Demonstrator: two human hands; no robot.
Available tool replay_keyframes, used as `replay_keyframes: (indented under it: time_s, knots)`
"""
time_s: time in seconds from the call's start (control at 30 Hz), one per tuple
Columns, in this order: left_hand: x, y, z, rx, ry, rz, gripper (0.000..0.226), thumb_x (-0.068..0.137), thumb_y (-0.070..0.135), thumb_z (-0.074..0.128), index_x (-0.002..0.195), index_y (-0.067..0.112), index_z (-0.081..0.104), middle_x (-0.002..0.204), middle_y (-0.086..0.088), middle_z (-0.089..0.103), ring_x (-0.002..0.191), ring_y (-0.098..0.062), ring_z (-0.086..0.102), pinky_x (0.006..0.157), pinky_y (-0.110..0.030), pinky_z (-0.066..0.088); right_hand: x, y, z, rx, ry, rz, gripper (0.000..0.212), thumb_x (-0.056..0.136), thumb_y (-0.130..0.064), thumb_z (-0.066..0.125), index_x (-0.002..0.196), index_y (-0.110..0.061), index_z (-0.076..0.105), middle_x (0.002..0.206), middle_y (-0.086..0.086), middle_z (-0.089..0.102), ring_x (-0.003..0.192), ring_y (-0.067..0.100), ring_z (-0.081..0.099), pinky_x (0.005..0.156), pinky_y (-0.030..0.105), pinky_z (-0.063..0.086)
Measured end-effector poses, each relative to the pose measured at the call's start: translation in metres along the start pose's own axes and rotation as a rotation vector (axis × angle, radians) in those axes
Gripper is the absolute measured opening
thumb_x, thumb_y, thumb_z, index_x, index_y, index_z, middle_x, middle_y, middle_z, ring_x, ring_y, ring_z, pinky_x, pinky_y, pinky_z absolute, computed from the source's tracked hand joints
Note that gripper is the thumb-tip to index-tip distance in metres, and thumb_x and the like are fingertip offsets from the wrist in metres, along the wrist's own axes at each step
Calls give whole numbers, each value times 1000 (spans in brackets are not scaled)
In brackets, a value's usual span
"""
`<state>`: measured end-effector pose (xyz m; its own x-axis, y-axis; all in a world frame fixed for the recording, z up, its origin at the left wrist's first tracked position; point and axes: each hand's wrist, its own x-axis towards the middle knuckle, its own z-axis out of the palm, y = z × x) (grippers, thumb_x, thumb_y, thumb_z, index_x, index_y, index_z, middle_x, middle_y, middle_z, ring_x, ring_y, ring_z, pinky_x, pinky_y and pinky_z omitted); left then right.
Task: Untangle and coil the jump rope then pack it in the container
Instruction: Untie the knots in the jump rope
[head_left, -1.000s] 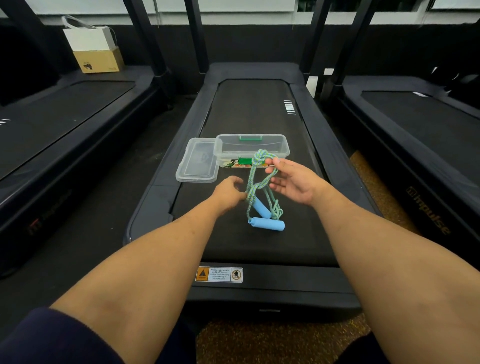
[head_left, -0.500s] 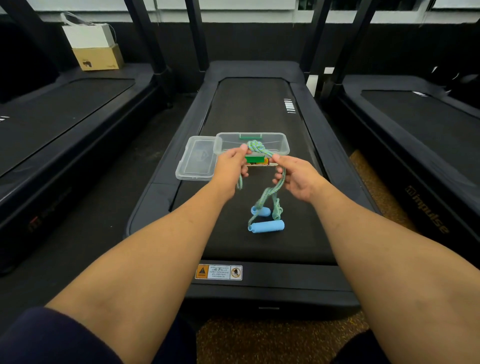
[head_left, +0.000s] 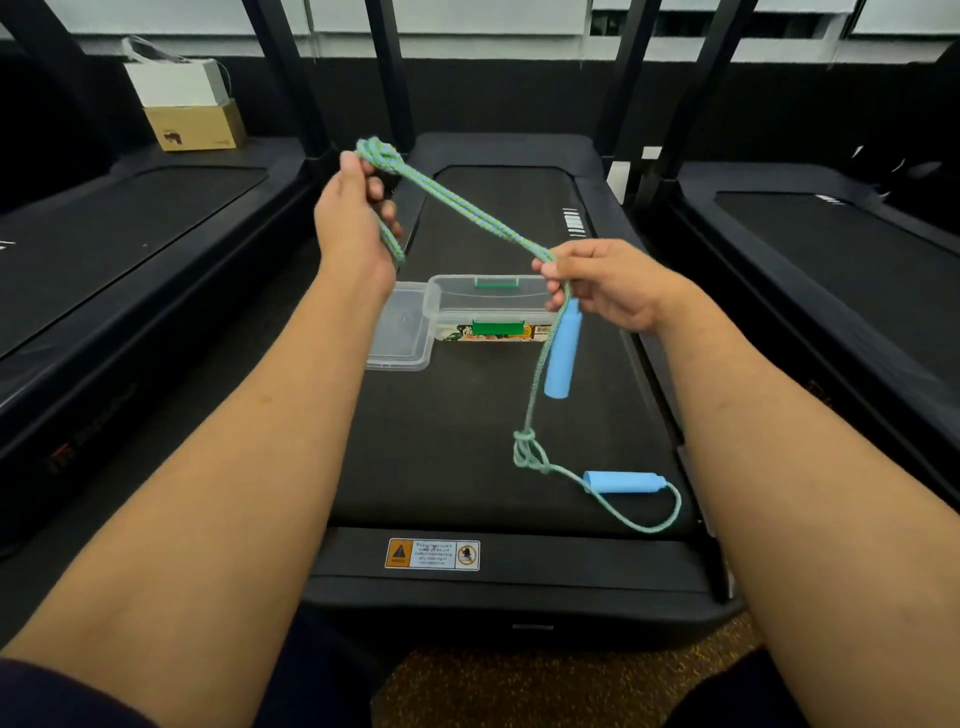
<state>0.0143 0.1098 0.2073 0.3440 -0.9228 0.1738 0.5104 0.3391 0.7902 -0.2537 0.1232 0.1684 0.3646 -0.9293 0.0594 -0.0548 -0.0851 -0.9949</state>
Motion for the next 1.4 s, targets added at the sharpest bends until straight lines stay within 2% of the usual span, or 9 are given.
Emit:
replay_keyframes:
  time_s: [0.13,0.27,0.47,0.6,0.77,0.9,1.17,1.27,1.4]
  knots:
    - [1,-3,-6,7,2,-6,30,106,36,41,83,21,56,60,10,47,48,-7,37,47,-22,29,-2,4,-3,-46,43,-4,27,92,-3,66,114,12,64,74,1,70,70,17,62,85,33,54]
    - [-7,-17,-7,150,-22,-42,28,104,34,47,83,20,60,63,9,51,48,-7,42,47,-23,32,-6,25,-7,-132,72,55,4,90,-5,69,92,-6,72,84,12,70,83,26,68,86,36,55]
    - [-14,-49,-21,494,-248,-95,23,100,32,53,86,20,66,68,8,56,55,-9,49,56,-27,35,-17,67,-1,-216,81,253,7,83,-15,72,89,-11,72,94,19,73,95,30,70,98,40,49]
    - [-19,-68,-29,630,-434,-166,22,102,31,52,92,19,66,76,4,57,58,-10,51,58,-28,37,-24,78,16,-49,9,320,6,91,-6,67,95,-9,64,83,9,67,86,29,71,64,23,55]
    - [-33,-84,-30,836,-613,-171,20,105,25,48,96,13,62,80,-1,58,62,-11,53,56,-19,40,-18,79,28,173,34,297,27,91,-13,70,118,-12,63,92,13,71,85,29,72,84,40,59]
    - [-42,-108,-38,1007,-724,-155,19,104,20,49,103,7,62,82,-4,63,68,-10,57,66,-17,49,-15,83,30,208,16,265,38,92,-20,70,129,-18,61,108,12,74,87,28,73,79,37,60]
    - [-51,-140,-52,1345,-654,-84,21,98,33,56,109,17,65,105,-4,66,94,-20,61,86,-33,49,-17,104,33,7,157,252,18,93,-6,68,111,-5,67,93,14,71,67,18,64,67,26,58]
    - [-54,-143,-54,1309,-561,-86,17,97,34,58,97,19,65,103,-7,69,91,-22,64,88,-39,54,-15,105,36,-39,179,242,17,90,-3,70,105,-5,62,91,18,71,61,19,65,63,28,59]
    - [-64,-142,-51,999,-589,-320,28,97,34,61,95,7,68,98,-19,72,80,-25,70,77,-42,61,-13,104,40,-93,149,233,23,87,-3,74,105,-6,60,89,18,73,63,22,68,70,37,59]
